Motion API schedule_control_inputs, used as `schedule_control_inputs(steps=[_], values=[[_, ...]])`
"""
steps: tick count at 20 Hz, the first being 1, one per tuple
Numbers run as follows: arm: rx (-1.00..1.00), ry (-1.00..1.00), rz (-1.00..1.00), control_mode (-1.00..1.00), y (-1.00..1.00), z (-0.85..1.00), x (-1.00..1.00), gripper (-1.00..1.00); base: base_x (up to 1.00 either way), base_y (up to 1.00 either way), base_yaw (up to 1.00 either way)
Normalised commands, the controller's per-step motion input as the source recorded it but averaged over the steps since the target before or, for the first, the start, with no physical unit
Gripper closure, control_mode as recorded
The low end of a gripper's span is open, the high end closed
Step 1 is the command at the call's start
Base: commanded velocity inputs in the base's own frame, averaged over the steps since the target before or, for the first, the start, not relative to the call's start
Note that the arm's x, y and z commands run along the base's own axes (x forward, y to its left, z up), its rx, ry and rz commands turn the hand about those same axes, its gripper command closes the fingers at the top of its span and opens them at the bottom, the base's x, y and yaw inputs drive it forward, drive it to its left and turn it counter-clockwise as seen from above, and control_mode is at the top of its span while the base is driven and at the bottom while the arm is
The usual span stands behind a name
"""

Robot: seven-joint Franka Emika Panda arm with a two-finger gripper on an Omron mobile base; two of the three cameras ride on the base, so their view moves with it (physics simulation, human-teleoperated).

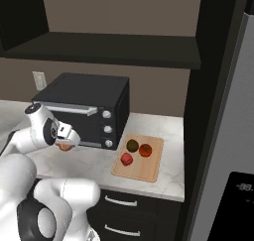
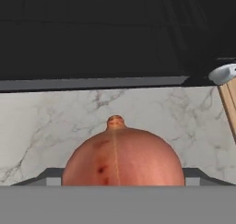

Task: Place the avocado, onion, tomato, and bell pepper on the cutting board.

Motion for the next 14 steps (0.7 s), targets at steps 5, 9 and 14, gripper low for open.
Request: schedule_control_inputs(steps=[5,9,14], values=[[0.0,0.08,-0.04,-1.0,-0.28,0.2,-0.31,1.0,0.0,0.0,0.0],[0.0,0.09,-0.03,-1.0,-0.5,0.15,-0.19,1.0,0.0,0.0,0.0],[0.01,0.06,-0.04,-1.0,-0.64,0.1,-0.12,1.0,0.0,0.0,0.0]])
